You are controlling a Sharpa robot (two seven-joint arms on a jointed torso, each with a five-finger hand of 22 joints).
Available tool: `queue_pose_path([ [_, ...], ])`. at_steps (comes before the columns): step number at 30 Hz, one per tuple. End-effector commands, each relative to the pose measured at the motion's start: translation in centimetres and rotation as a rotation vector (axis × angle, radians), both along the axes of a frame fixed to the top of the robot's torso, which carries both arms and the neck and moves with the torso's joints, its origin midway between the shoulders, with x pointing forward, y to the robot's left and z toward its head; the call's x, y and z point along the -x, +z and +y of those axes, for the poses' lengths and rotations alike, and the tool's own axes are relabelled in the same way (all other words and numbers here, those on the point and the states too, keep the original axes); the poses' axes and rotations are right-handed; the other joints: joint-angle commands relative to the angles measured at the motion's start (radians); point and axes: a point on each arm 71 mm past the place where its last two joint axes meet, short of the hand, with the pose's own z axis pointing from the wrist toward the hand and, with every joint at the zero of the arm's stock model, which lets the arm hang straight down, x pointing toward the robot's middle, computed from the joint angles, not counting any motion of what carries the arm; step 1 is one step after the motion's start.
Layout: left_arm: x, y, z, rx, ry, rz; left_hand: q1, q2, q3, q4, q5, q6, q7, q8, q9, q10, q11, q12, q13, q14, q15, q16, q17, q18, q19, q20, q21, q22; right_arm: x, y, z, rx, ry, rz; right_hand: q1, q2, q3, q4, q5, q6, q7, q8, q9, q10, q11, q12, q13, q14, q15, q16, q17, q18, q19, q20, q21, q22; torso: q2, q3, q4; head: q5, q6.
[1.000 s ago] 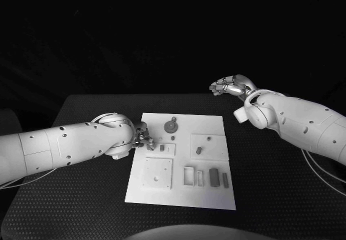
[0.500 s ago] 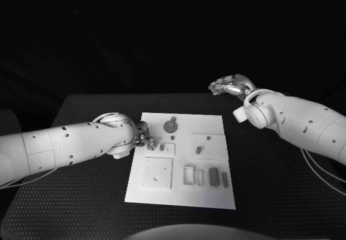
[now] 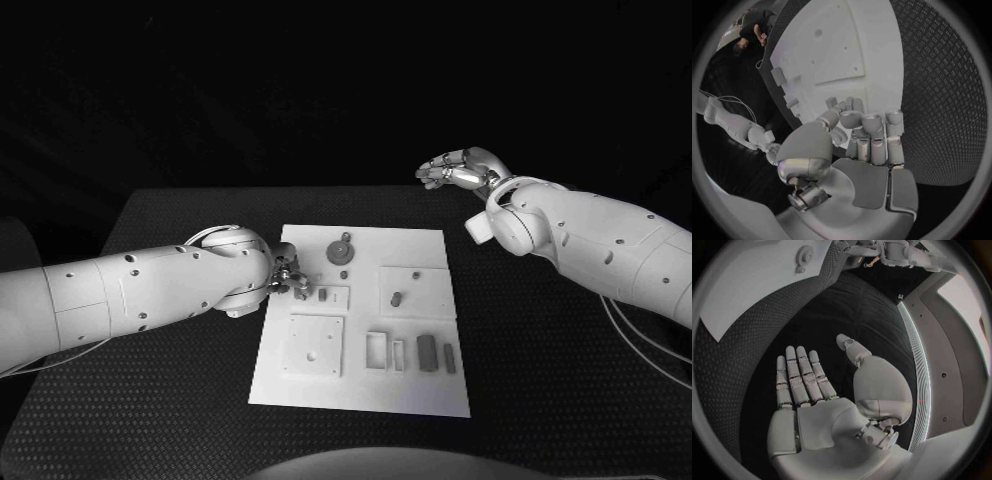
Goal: Assemble the parts on the task board
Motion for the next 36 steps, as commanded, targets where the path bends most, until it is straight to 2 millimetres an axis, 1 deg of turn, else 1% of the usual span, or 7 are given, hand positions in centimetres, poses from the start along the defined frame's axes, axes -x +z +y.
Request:
queue_pose_path([
  [1,0.7,-0.8,-0.8,-0.019,-0.051,0.045,-0.008,0.002,0.003,0.001,-0.004,0.097,-0.047,0.001,-0.001,-0.001,-0.009,0.002,-0.002,-0.003,-0.007,0.006,-0.002,0.007,-0.008,-0.147,0.004,-0.002,0.0,0.0,0.2,-0.004,0.016,-0.002,-0.011,-0.002,-0.003,0.003,0.005,-0.008,0.029,0.006,-0.002,0.006,-0.002,-0.006,0.001,-0.007,0.0,-0.003,-0.001,-0.01,-0.003,0.0,-0.005,0.002,0.0,0.0001,-0.0005,-0.001,0.0],
  [3,0.7,-0.8,-0.8,-0.023,-0.05,0.049,-0.011,-0.002,0.002,0.004,-0.018,0.096,-0.047,0.0,0.0,-0.002,-0.008,0.004,-0.003,-0.004,-0.007,0.007,-0.004,0.007,-0.009,-0.148,0.005,-0.004,0.0,0.0,0.2,-0.004,0.016,-0.002,-0.011,-0.002,-0.003,0.003,0.006,-0.008,0.029,0.006,-0.002,0.006,-0.002,-0.006,0.001,-0.007,0.0,-0.003,-0.001,-0.01,-0.003,0.0,-0.005,0.002,0.0,0.0003,-0.0007,-0.001,-0.001],
  [6,0.7,-0.8,-0.5,-0.031,-0.042,0.052,-0.016,-0.008,0.001,0.012,-0.06,0.089,-0.044,-0.008,-0.001,-0.004,-0.005,0.005,-0.005,-0.007,-0.008,0.007,-0.009,0.008,-0.013,-0.148,0.007,-0.009,0.0,0.0,0.1,-0.003,0.015,-0.002,-0.011,-0.002,-0.003,0.003,0.006,-0.008,0.029,0.006,-0.002,0.006,-0.002,-0.006,0.001,-0.007,0.0,-0.003,-0.001,-0.01,-0.003,0.0,-0.005,0.002,0.0,0.0002,-0.0003,-0.001,0.0],
  [11,0.6,-0.9,0.0,-0.046,-0.035,0.057,-0.054,-0.07,-0.018,0.046,-0.116,0.074,-0.037,-0.023,-0.006,-0.007,0.001,0.005,-0.012,-0.011,-0.009,0.007,-0.018,0.008,-0.018,-0.15,0.01,-0.018,0.0,0.0,0.1,-0.003,0.015,-0.002,-0.011,-0.002,-0.003,0.003,0.006,-0.009,0.029,0.006,-0.002,0.006,-0.002,-0.006,0.001,-0.007,0.001,-0.003,-0.001,-0.01,-0.003,-0.001,-0.006,0.003,-0.001,0.0,0.0007,-0.002,-0.001],
  [13,0.5,-0.9,0.1,-0.048,-0.032,0.057,-0.075,-0.091,-0.032,0.059,-0.118,0.072,-0.036,-0.026,-0.006,-0.007,0.002,0.005,-0.014,-0.012,-0.009,0.008,-0.021,0.009,-0.02,-0.15,0.011,-0.021,0.0,0.0,0.1,-0.003,0.015,-0.002,-0.011,-0.002,-0.003,0.003,0.006,-0.009,0.029,0.006,-0.002,0.006,-0.002,-0.006,0.001,-0.007,0.001,-0.004,-0.001,-0.01,-0.003,-0.001,-0.006,0.003,0.0,-0.0002,0.0004,-0.003,-0.002],
  [31,0.1,-0.9,1.1,-0.061,-0.005,0.034,-0.122,-0.115,-0.084,0.079,-0.119,0.072,-0.038,-0.032,-0.003,-0.009,0.0,0.006,-0.02,-0.016,-0.012,0.012,-0.03,0.014,-0.027,-0.154,0.015,-0.034,0.0,0.0,0.0,-0.003,0.012,-0.002,-0.012,-0.003,-0.004,0.003,0.006,-0.01,0.03,0.005,-0.003,0.005,-0.002,-0.006,0.001,-0.008,0.001,-0.004,-0.002,-0.011,-0.004,-0.001,-0.008,0.004,0.0,-0.0008,0.0003,-0.004,0.0],
  [36,-0.1,-0.7,1.4,-0.047,0.008,0.013,-0.145,-0.141,-0.093,0.102,-0.124,0.069,-0.037,-0.034,-0.002,-0.01,0.0,0.006,-0.022,-0.017,-0.013,0.014,-0.033,0.015,-0.028,-0.154,0.016,-0.039,0.0,0.0,0.0,-0.003,0.012,-0.002,-0.012,-0.003,-0.004,0.003,0.006,-0.01,0.03,0.005,-0.003,0.005,-0.002,-0.006,0.001,-0.008,0.002,-0.004,-0.002,-0.011,-0.004,-0.001,-0.008,0.005,-0.001,-0.0005,0.0,-0.003,0.001],
])
